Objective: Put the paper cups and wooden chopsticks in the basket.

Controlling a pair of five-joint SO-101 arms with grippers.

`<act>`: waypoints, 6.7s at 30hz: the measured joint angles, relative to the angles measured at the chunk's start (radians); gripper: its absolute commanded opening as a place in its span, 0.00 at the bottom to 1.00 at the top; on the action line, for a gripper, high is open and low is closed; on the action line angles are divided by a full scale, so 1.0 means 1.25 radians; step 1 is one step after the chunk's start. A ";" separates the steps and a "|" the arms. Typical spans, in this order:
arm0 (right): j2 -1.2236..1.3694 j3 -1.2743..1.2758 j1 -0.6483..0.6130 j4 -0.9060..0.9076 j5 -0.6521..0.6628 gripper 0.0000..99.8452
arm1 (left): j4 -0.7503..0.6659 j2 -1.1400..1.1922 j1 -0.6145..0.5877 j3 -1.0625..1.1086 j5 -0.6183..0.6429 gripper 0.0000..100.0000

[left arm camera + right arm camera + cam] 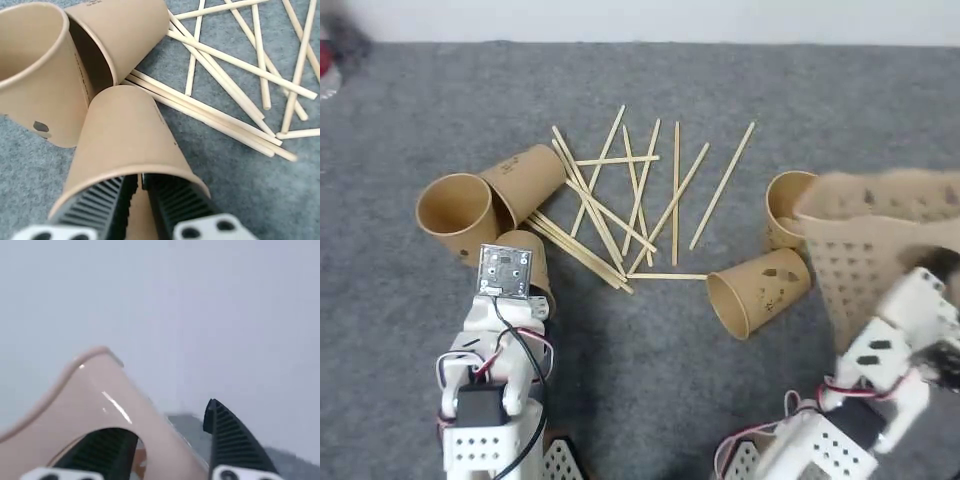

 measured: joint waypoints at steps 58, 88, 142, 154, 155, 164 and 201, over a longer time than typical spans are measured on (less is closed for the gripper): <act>-0.007 -0.017 -0.221 0.349 0.000 0.01 | -0.006 1.290 0.636 -1.253 0.318 0.18; -0.007 -0.017 -0.217 0.327 0.002 0.02 | 0.053 1.375 0.581 -1.267 0.319 0.01; -0.028 -0.738 -0.261 1.208 0.485 0.27 | -0.114 1.377 0.594 -1.197 0.200 0.16; 0.427 -1.075 -0.171 1.256 0.271 0.27 | 0.075 1.350 0.593 -1.278 0.187 0.16; 0.495 -1.121 -0.171 1.286 0.247 0.27 | 0.097 1.333 0.593 -1.300 0.187 0.16; 0.987 -1.396 -0.241 1.442 0.124 0.27 | 0.152 1.170 0.500 -1.396 0.184 0.22; 1.038 -1.536 -0.125 1.445 0.232 0.01 | -0.242 0.967 -0.182 -0.525 0.179 0.22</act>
